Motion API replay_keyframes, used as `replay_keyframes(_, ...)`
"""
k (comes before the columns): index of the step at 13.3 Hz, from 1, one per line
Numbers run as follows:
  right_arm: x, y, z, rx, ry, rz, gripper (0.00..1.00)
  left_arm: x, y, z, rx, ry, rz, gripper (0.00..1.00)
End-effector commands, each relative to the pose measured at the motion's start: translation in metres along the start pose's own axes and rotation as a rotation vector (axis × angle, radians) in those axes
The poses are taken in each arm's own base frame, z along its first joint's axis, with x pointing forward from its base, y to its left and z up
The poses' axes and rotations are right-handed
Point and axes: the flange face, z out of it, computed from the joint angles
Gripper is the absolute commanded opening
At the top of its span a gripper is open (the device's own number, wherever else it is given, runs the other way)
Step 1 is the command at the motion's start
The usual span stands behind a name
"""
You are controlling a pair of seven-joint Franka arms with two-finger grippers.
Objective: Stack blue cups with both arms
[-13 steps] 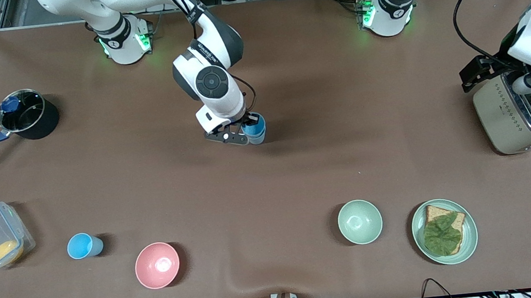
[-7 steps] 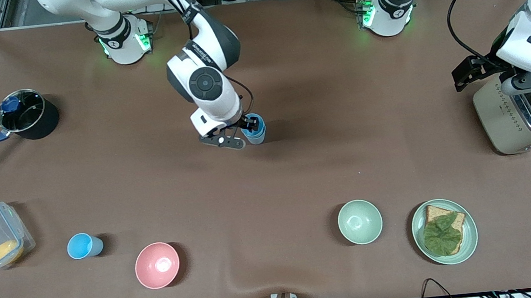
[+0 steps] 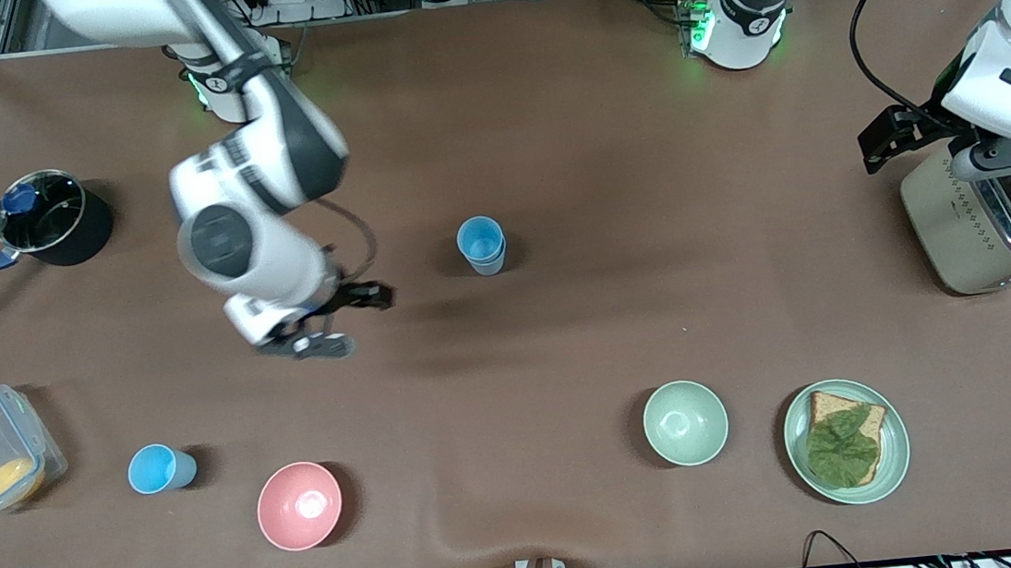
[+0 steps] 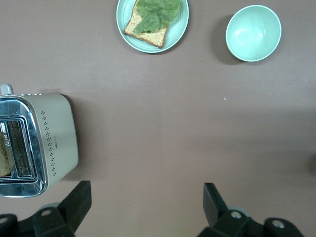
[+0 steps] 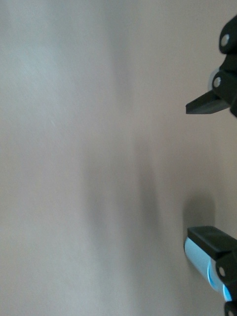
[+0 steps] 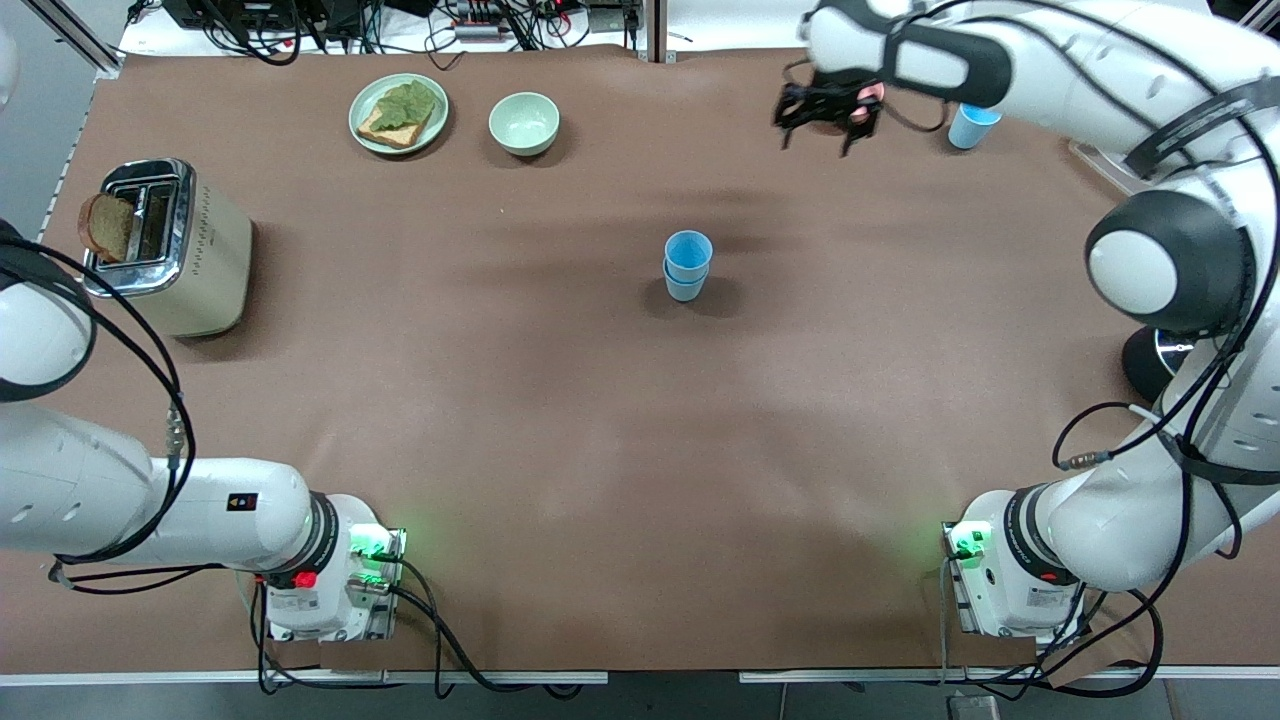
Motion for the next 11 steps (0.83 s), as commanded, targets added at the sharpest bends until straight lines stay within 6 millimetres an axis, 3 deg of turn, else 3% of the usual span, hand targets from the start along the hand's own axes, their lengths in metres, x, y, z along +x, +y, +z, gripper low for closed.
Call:
replay_keyframes(1, 0.014, 0.065, -0.039, 0.016, 0.007, -0.08, 1.0, -0.008, -0.003, -0.006, -0.012, -0.003, 0.009, 1.0)
replay_keyframes(4, 0.031, 0.161, -0.07, 0.035, 0.02, -0.15, 1.0, -0.008, -0.004, -0.005, -0.011, -0.009, 0.006, 1.0)
replay_keyframes(6, 0.029, 0.205, -0.099, 0.045, 0.058, -0.162, 1.0, -0.009, -0.002, -0.005, -0.011, -0.011, 0.011, 1.0)
replay_keyframes(8, 0.013, 0.233, -0.13, 0.041, 0.054, -0.128, 1.0, -0.008, -0.004, -0.012, -0.012, -0.009, 0.008, 1.0)
replay_keyframes(11, -0.024, 0.244, -0.177, 0.009, 0.05, -0.131, 1.0, -0.01, -0.004, -0.013, -0.011, -0.014, 0.008, 1.0)
